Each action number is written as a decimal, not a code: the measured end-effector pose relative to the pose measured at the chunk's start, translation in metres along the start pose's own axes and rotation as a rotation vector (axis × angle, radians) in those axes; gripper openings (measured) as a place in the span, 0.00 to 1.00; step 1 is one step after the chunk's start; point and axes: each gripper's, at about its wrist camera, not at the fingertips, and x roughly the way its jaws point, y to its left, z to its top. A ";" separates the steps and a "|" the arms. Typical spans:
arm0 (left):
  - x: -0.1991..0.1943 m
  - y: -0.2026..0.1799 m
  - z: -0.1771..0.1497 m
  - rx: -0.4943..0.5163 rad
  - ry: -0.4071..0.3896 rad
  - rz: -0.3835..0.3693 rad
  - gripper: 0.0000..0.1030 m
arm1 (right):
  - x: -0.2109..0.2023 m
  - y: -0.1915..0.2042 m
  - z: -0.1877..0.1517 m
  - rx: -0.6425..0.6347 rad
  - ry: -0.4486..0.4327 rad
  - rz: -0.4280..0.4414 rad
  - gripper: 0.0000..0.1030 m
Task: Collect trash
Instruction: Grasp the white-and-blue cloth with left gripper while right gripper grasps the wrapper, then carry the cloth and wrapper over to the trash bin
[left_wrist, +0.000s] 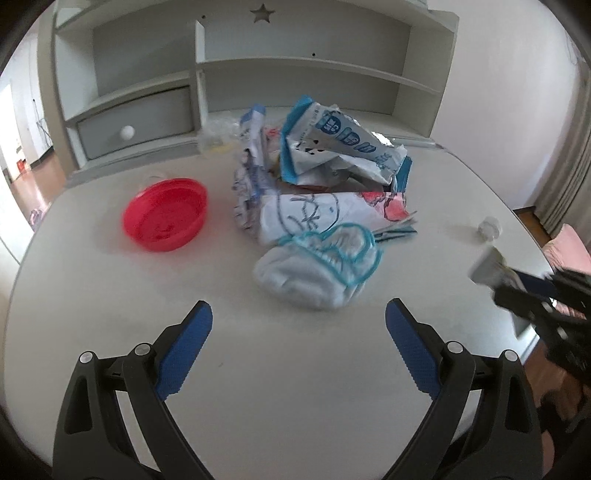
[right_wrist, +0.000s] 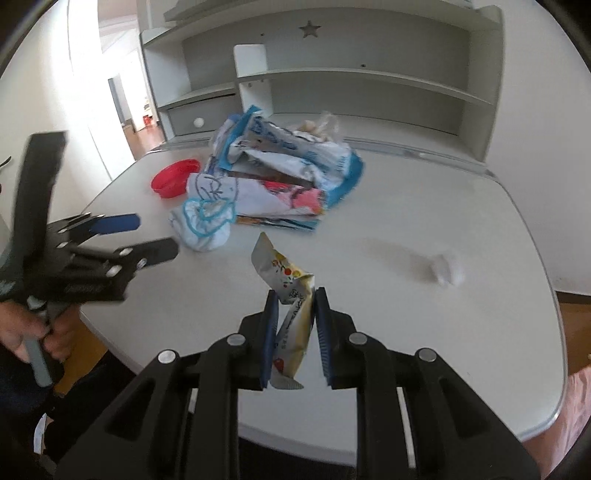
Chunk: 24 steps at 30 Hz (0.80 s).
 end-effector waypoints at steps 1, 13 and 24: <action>0.007 -0.001 0.003 0.000 0.007 0.002 0.89 | -0.003 -0.003 -0.003 0.007 0.000 -0.007 0.20; 0.025 -0.006 0.015 0.018 0.077 0.052 0.23 | -0.031 -0.035 -0.020 0.083 -0.016 -0.059 0.20; -0.026 -0.079 0.026 0.121 -0.029 -0.093 0.21 | -0.087 -0.114 -0.041 0.272 -0.103 -0.185 0.20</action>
